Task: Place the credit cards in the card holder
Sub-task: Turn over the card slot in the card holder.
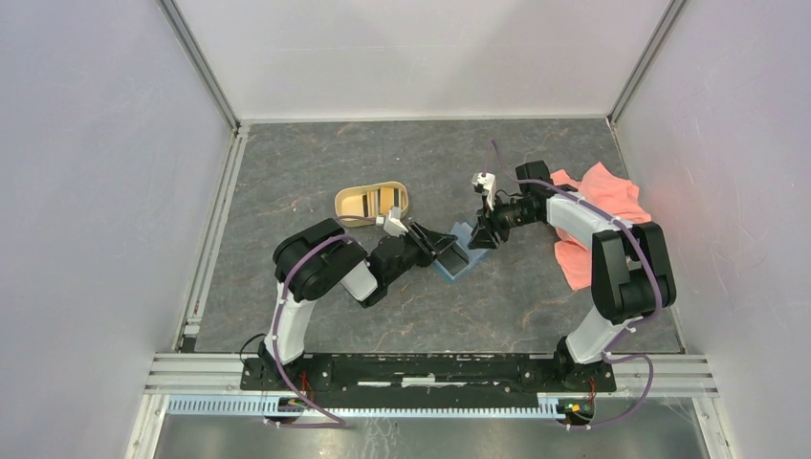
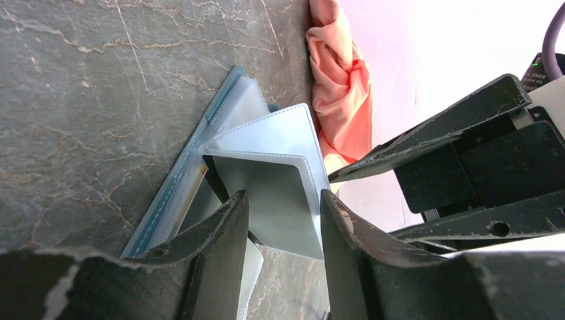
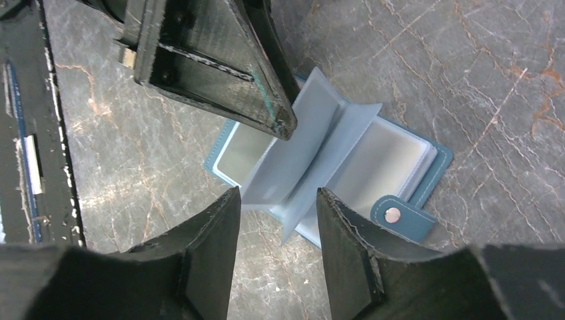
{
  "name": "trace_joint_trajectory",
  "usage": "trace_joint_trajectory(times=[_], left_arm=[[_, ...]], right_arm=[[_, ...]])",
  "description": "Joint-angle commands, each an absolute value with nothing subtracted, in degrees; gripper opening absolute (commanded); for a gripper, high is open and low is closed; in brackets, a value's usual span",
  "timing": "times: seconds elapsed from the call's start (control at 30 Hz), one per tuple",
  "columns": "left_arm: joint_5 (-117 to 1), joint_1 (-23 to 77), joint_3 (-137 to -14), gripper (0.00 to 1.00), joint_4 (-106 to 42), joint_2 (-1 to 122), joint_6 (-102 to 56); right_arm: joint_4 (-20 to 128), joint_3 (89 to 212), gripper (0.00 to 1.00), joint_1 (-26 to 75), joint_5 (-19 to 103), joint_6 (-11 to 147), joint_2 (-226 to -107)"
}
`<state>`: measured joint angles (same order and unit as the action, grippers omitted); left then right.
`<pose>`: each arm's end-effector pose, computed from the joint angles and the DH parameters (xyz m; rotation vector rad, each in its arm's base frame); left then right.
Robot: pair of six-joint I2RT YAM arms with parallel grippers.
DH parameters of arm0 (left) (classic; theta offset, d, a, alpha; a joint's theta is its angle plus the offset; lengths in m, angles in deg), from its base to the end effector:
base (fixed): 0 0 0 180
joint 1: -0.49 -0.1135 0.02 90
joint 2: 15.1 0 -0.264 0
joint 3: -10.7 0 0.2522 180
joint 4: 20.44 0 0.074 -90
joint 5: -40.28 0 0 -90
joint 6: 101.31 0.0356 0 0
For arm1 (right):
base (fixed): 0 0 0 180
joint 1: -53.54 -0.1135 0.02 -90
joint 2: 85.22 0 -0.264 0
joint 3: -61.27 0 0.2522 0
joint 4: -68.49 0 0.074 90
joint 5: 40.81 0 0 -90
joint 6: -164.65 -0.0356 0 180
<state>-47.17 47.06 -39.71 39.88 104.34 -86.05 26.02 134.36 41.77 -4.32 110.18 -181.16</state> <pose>0.2406 -0.2519 0.0913 -0.5186 1.9116 -1.4603 0.3069 0.0932 0.1917 -1.1762 2.0418 1.0500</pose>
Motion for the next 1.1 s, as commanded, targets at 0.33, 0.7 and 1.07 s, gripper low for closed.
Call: trace_joint_trajectory(times=[0.33, 0.7, 1.07], left_arm=[[-48.48, 46.29, -39.3, 0.52, 43.83, 105.93, -86.1], [-49.46, 45.67, -37.77, 0.51, 45.67, 106.19, -86.6], [-49.28, 45.14, -34.17, 0.51, 50.27, 107.06, -87.93]], right_arm=[[26.39, 135.04, 0.59, 41.78, -4.73, 111.56, -179.92], [29.04, 131.54, 0.64, 41.21, -1.65, 116.88, -170.97], [26.16, 133.1, 0.57, 38.73, 3.39, 119.91, -177.57]])
